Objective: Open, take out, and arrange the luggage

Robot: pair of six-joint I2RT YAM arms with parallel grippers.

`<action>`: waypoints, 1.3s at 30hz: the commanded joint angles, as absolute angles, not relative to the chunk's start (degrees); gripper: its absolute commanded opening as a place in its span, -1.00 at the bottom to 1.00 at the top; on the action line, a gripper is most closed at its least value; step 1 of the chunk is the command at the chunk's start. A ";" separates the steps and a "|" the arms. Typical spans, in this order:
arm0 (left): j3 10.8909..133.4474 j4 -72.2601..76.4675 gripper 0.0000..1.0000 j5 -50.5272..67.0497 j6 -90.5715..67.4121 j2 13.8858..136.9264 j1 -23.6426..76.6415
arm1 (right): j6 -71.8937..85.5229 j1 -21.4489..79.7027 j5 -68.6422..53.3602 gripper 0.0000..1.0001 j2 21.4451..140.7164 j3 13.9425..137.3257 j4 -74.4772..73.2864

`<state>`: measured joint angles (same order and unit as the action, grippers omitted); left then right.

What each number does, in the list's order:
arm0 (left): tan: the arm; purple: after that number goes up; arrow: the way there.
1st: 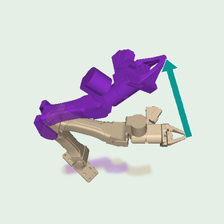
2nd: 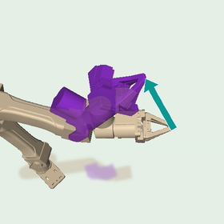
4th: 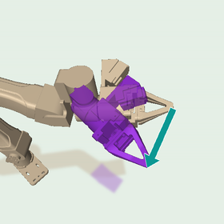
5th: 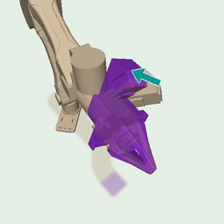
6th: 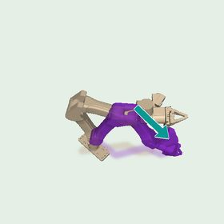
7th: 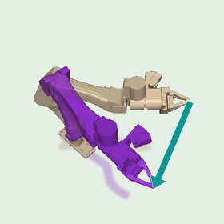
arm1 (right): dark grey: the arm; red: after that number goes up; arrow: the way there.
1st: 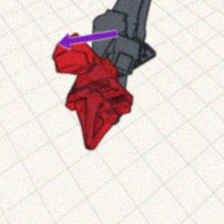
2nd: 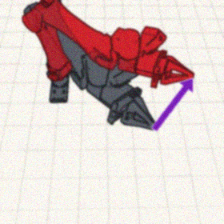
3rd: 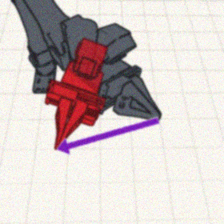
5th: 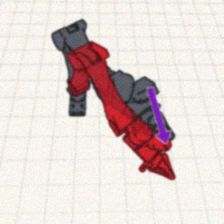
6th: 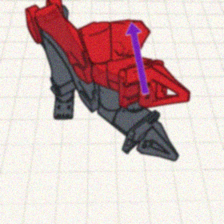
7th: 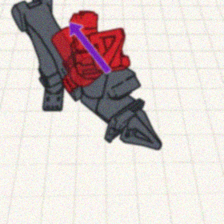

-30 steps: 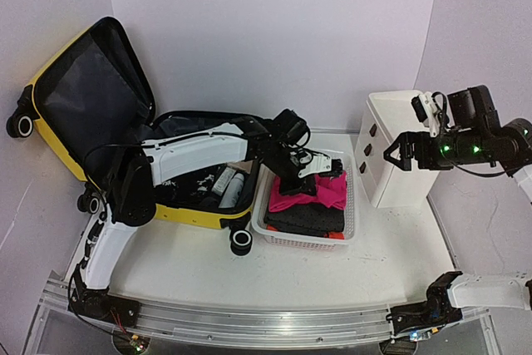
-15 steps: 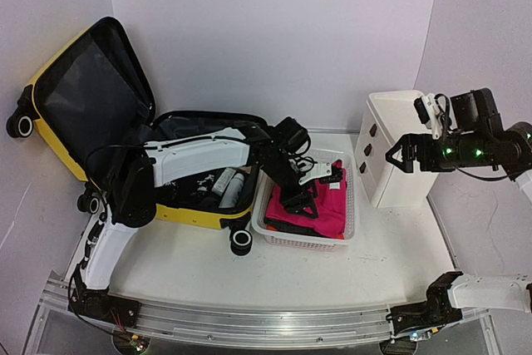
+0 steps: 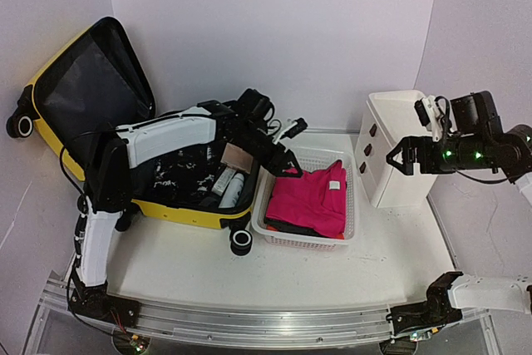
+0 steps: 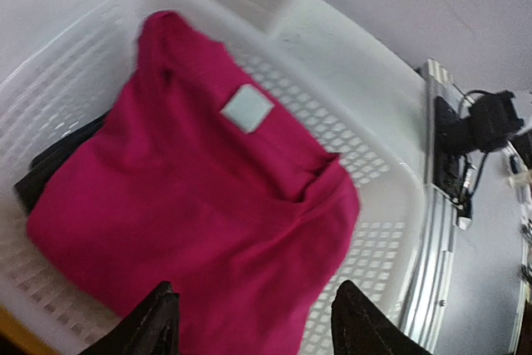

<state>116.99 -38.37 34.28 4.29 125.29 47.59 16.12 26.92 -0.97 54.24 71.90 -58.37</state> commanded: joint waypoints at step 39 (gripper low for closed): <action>106.83 -43.96 0.27 -12.11 -8.22 128.34 31.03 | 11.22 26.68 0.59 0.97 68.03 73.12 -51.07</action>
